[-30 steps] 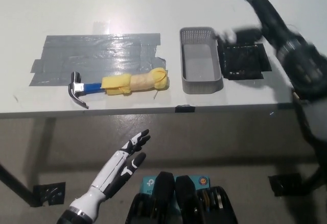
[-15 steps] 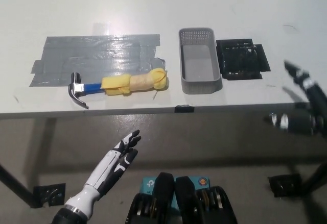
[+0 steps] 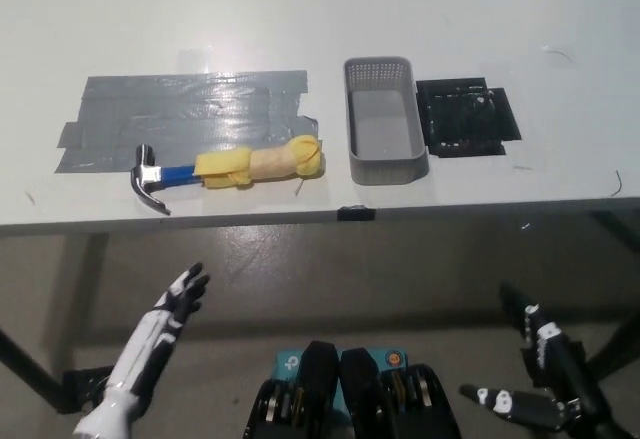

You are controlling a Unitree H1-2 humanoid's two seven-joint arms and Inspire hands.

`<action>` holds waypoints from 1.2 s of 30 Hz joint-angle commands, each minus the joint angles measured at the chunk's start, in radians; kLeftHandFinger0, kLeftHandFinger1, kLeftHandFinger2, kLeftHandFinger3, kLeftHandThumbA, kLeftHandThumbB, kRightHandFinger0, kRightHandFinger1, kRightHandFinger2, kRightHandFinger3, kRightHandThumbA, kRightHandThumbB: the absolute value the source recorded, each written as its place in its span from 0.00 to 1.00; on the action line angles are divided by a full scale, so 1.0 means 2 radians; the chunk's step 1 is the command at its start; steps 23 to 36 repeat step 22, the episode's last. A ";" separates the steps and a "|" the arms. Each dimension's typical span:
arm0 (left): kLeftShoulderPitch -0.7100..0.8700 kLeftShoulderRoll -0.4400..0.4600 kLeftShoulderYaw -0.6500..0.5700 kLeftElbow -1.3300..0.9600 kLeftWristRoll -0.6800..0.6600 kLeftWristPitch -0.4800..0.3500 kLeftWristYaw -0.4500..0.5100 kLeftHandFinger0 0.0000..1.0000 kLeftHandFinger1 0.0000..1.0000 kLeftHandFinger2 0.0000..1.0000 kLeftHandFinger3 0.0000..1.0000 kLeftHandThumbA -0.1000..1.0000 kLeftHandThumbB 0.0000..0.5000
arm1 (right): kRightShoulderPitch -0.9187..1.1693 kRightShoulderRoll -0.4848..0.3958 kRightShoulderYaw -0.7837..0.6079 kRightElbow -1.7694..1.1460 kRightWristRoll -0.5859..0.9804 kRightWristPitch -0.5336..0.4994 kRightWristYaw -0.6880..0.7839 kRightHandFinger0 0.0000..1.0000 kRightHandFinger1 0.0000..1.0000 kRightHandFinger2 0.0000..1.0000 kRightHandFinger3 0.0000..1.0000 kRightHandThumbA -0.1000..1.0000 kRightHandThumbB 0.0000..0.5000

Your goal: The robot picks the hammer placed on top of the gray container with right hand and places it on the grey area of the desk

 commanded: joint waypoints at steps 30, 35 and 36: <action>0.009 -0.005 0.037 -0.021 -0.044 -0.027 0.021 1.00 1.00 1.00 1.00 1.00 0.75 | -0.014 0.009 -0.004 0.037 0.019 -0.105 -0.004 1.00 1.00 1.00 1.00 0.98 0.51; 0.009 -0.005 0.037 -0.021 -0.044 -0.027 0.021 1.00 1.00 1.00 1.00 1.00 0.75 | -0.014 0.009 -0.004 0.037 0.019 -0.105 -0.004 1.00 1.00 1.00 1.00 0.98 0.51; 0.009 -0.005 0.037 -0.021 -0.044 -0.027 0.021 1.00 1.00 1.00 1.00 1.00 0.75 | -0.014 0.009 -0.004 0.037 0.019 -0.105 -0.004 1.00 1.00 1.00 1.00 0.98 0.51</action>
